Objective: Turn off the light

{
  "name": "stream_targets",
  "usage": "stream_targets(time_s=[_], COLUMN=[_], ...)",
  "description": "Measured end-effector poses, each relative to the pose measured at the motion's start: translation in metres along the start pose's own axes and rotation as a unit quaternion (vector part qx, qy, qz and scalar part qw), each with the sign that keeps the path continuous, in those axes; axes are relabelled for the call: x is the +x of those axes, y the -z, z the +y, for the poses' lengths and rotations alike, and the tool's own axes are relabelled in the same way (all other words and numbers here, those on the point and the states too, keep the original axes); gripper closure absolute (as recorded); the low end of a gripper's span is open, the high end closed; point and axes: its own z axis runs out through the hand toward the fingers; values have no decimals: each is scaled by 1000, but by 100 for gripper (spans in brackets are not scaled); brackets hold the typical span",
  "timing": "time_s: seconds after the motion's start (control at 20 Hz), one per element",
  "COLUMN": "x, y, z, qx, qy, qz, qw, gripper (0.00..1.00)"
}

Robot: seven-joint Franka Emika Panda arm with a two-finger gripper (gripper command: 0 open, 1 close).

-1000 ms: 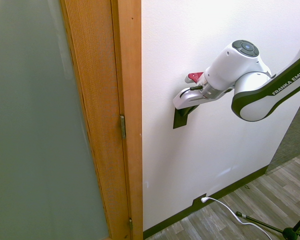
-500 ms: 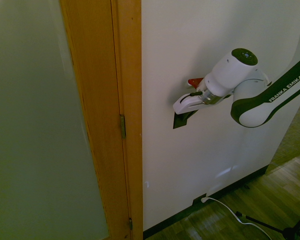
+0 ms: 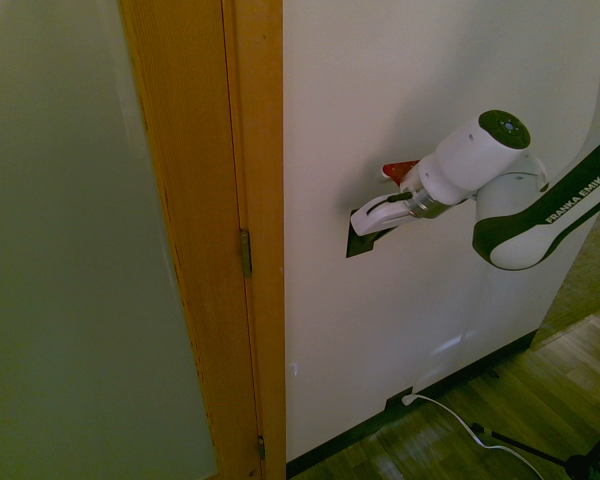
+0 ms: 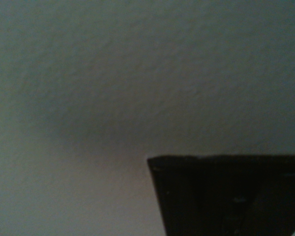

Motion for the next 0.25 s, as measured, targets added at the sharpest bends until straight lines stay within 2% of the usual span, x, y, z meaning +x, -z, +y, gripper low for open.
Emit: stream_targets(time_s=[0.25], x=[-43], y=[16], z=[18], qx=[26], qy=[-10], qz=[6], qw=[1000], gripper=[0])
